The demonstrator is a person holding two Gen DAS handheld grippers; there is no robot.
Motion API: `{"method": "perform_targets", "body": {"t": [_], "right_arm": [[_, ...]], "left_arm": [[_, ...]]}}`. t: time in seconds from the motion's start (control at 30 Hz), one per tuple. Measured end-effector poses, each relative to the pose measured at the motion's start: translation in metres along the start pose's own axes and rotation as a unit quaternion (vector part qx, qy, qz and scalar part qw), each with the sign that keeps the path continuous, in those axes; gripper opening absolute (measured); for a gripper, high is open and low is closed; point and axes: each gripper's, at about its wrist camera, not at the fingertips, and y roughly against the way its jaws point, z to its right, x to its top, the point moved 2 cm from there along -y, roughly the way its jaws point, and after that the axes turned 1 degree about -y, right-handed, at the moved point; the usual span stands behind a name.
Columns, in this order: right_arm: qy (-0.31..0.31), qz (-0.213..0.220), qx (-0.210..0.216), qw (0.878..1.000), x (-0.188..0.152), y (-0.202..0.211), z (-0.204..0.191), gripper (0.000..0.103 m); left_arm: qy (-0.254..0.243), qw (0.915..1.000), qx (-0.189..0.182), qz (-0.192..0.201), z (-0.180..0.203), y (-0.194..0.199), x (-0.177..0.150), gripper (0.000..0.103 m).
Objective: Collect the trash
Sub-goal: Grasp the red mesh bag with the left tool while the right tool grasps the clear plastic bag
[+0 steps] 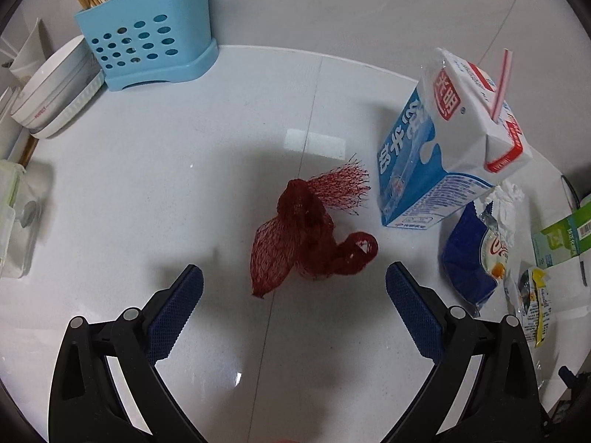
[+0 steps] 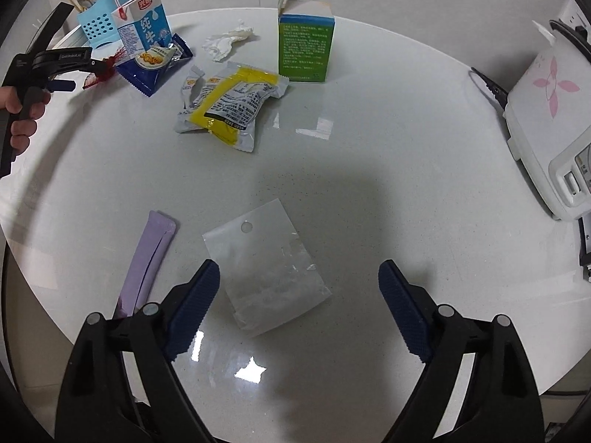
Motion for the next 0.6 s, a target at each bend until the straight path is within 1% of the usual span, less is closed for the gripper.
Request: {"method": "perform_targets", "body": {"t": [0.23, 0.37, 0.47, 0.53, 0.6], "right_arm": [[-0.004, -0.014, 0.006, 1.0, 0.0, -0.008, -0.003, 0.078], [-0.004, -0.023, 0.015, 1.0, -0.003, -0.013, -0.008, 0.074], [0.001, -0.031, 0.012, 0.999, -0.006, -0.017, -0.011, 0.071], [-0.002, -0.031, 0.019, 0.999, -0.009, -0.018, -0.012, 0.069], [-0.006, -0.031, 0.026, 0.999, -0.009, -0.019, -0.012, 0.067]], "left_arm": [[-0.006, 0.9999, -0.001, -0.013, 0.002, -0.019, 0.012, 0.092], [-0.006, 0.9998, -0.003, -0.021, 0.002, -0.027, 0.018, 0.085], [-0.004, 0.9998, 0.002, -0.021, 0.001, -0.032, 0.023, 0.079], [-0.004, 0.9998, -0.001, -0.021, -0.001, -0.033, 0.026, 0.074], [-0.008, 0.9998, 0.002, -0.019, 0.0, -0.033, 0.027, 0.066]]}}
